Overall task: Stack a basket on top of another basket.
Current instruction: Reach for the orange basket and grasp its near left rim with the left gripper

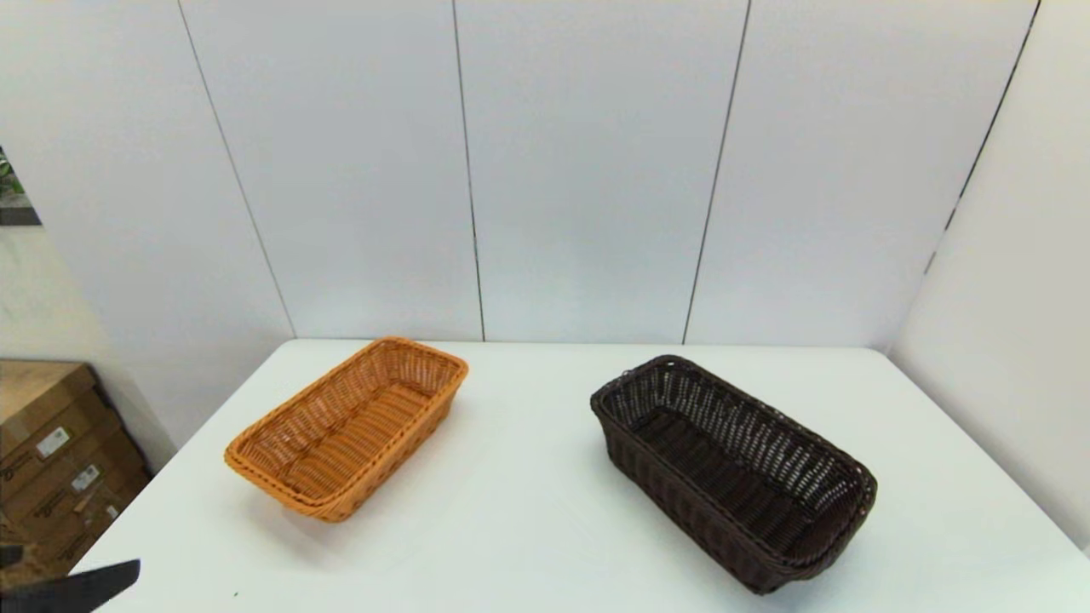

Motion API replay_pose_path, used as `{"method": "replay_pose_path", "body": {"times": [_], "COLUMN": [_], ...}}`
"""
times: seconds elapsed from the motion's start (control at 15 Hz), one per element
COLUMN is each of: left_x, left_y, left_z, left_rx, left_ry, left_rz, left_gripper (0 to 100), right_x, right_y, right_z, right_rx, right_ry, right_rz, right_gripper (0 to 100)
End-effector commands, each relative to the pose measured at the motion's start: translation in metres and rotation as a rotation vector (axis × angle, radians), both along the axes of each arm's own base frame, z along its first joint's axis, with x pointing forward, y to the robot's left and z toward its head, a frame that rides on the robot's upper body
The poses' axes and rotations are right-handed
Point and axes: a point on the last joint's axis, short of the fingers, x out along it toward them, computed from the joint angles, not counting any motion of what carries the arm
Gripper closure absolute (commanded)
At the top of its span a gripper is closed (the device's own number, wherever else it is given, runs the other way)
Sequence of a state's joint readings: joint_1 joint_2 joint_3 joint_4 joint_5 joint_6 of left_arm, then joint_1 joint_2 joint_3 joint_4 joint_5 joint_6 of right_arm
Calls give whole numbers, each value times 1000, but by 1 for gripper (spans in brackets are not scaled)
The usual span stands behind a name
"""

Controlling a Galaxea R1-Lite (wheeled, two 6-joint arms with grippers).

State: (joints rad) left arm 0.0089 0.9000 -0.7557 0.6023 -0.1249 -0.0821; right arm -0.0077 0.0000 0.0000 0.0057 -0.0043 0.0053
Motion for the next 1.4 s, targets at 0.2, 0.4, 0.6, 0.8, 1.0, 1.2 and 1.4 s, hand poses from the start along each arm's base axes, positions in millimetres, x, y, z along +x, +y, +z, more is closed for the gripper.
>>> {"method": "replay_pose_path", "body": {"times": [0.2, 0.4, 0.6, 0.8, 1.0, 1.2, 1.4], "left_x": [122, 132, 141, 154, 161, 173, 180], "left_y": [39, 53, 55, 59, 61, 64, 65], "left_z": [-18, -30, -36, -44, -48, -63, -80], "left_rx": [-196, -269, -340, -369, -407, -409, -414], "left_ry": [367, 424, 425, 395, 365, 360, 358], "left_rz": [397, 539, 652, 775, 828, 875, 898], "left_gripper": [0, 0, 0, 0, 0, 0, 0], "right_x": [0, 0, 0, 0, 0, 0, 0], "right_y": [0, 0, 0, 0, 0, 0, 0], "right_z": [0, 0, 0, 0, 0, 0, 0], "right_rx": [1, 1, 1, 1, 1, 1, 1], "right_ry": [2, 0, 2, 2, 0, 0, 2], "right_rz": [0, 0, 0, 0, 0, 0, 0], "right_gripper": [0, 0, 0, 0, 0, 0, 0]}}
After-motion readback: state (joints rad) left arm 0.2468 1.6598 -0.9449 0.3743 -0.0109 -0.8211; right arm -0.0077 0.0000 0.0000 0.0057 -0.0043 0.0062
